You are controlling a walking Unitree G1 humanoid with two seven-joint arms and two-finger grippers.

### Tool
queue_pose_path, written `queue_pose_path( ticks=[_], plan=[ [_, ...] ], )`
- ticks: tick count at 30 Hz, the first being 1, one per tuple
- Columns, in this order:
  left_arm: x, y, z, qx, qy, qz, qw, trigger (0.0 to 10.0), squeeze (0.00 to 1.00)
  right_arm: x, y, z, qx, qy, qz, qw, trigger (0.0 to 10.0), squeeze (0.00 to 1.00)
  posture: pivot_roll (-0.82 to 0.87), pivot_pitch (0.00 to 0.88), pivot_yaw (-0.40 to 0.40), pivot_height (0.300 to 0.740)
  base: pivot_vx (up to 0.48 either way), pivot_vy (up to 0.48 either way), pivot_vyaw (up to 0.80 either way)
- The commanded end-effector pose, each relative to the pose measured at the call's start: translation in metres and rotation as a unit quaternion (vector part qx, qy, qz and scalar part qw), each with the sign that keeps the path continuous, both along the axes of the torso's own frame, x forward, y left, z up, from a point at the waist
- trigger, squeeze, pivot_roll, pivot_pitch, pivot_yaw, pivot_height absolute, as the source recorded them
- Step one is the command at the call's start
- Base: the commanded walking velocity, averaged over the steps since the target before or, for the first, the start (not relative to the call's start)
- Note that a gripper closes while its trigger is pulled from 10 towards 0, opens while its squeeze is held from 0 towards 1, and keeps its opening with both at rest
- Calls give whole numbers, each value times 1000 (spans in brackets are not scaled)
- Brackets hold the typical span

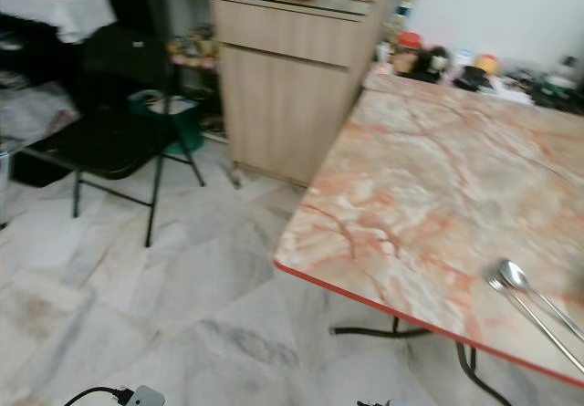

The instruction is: Setting the table

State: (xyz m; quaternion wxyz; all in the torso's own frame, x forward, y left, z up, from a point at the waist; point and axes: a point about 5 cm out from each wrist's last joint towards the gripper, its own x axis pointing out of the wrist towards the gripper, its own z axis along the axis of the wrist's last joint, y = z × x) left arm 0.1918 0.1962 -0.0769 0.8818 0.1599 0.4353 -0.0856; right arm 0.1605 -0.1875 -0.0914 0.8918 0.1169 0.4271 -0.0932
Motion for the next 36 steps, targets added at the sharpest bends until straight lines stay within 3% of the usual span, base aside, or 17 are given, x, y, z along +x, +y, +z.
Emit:
queue_pose_path(
  ticks=[1,16,27,36],
  plan=[
    [-8,3,-4,2,17,3,1000,10000,0,-1,2,-1,3,4,0,1000,10000,0,28,105,-4,740,0,0,-781],
    [-6,5,-3,1,15,2,1000,10000,0,-1,1,-1,0,4,1,1000,10000,0,28,103,-5,740,0,0,-781],
    [-7,4,-3,8,13,0,1000,10000,0,1,-1,1,-8,-6,-1,1000,10000,0,26,103,-6,740,0,0,0],
    [-6,6,-2,11,11,2,1000,10000,0,1,-1,1,-5,-4,-1,1000,10000,0,28,104,-5,740,0,-467,0]
  ],
)
